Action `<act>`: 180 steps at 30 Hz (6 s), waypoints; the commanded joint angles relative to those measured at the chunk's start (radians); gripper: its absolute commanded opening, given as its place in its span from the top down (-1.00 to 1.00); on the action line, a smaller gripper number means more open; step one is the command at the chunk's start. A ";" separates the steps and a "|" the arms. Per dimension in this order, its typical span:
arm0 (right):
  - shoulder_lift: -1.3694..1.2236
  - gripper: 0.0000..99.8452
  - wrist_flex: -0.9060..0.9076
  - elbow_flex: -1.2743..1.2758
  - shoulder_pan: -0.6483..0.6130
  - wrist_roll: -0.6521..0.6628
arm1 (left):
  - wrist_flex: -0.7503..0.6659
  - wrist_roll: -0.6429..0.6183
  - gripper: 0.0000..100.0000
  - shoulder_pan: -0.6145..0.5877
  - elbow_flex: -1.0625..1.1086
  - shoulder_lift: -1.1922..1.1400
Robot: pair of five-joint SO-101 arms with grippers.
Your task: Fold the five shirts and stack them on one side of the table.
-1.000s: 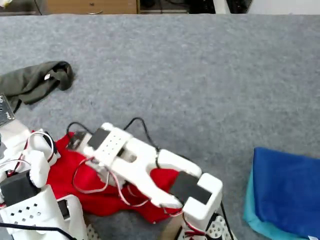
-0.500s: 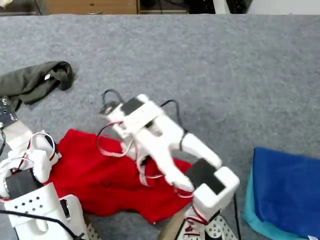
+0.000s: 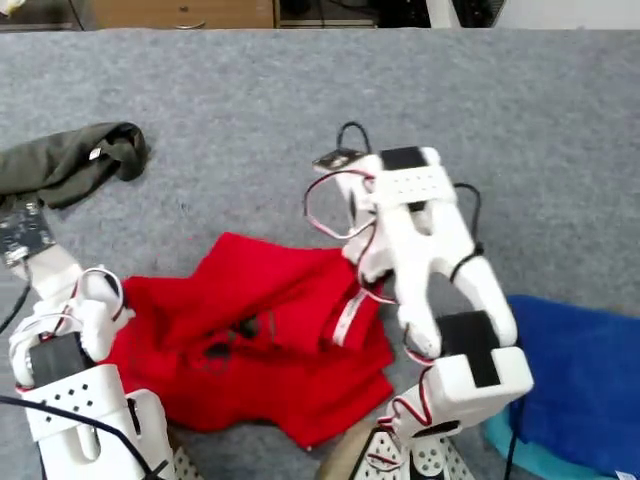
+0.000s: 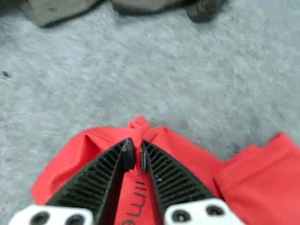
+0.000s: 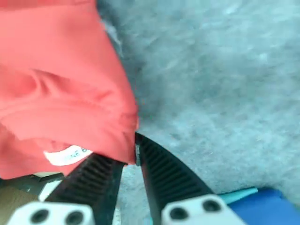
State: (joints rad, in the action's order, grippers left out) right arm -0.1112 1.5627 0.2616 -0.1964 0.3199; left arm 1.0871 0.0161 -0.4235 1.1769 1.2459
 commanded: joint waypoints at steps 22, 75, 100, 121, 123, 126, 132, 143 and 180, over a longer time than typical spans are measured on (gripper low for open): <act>0.326 0.66 0.192 -0.176 -0.125 0.316 | -0.018 -0.058 0.96 0.132 0.009 0.001; -0.796 0.56 0.041 -0.989 -0.542 -0.006 | -0.060 -0.060 0.96 0.126 0.021 0.008; -0.808 0.99 0.157 -1.273 -0.443 -0.014 | -0.060 -0.060 0.96 0.126 0.023 0.008; -0.105 0.99 0.186 -1.739 -0.099 -0.226 | 0.081 -0.183 0.96 0.149 -0.612 -0.239; -0.030 0.99 0.161 -1.770 -0.048 -0.226 | 0.123 -0.183 0.96 0.147 -0.749 -0.354; 0.067 0.99 0.117 -1.797 0.025 -0.226 | 0.221 -0.181 0.96 0.149 -1.019 -0.496; 0.232 0.99 0.006 -1.791 0.147 -0.216 | 0.437 -0.180 0.96 0.149 -1.634 -0.696; 0.410 0.99 -0.037 -1.790 0.206 -0.176 | 0.672 -0.158 0.96 0.150 -2.154 -0.808; 0.418 0.99 -1.053 -0.068 0.008 -0.181 | -0.496 -0.152 0.96 0.180 -0.663 -0.704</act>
State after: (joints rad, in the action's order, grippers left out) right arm 0.3537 0.7787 0.0683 -0.1749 0.1343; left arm 0.8247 -0.1419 -0.1979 0.5201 0.6690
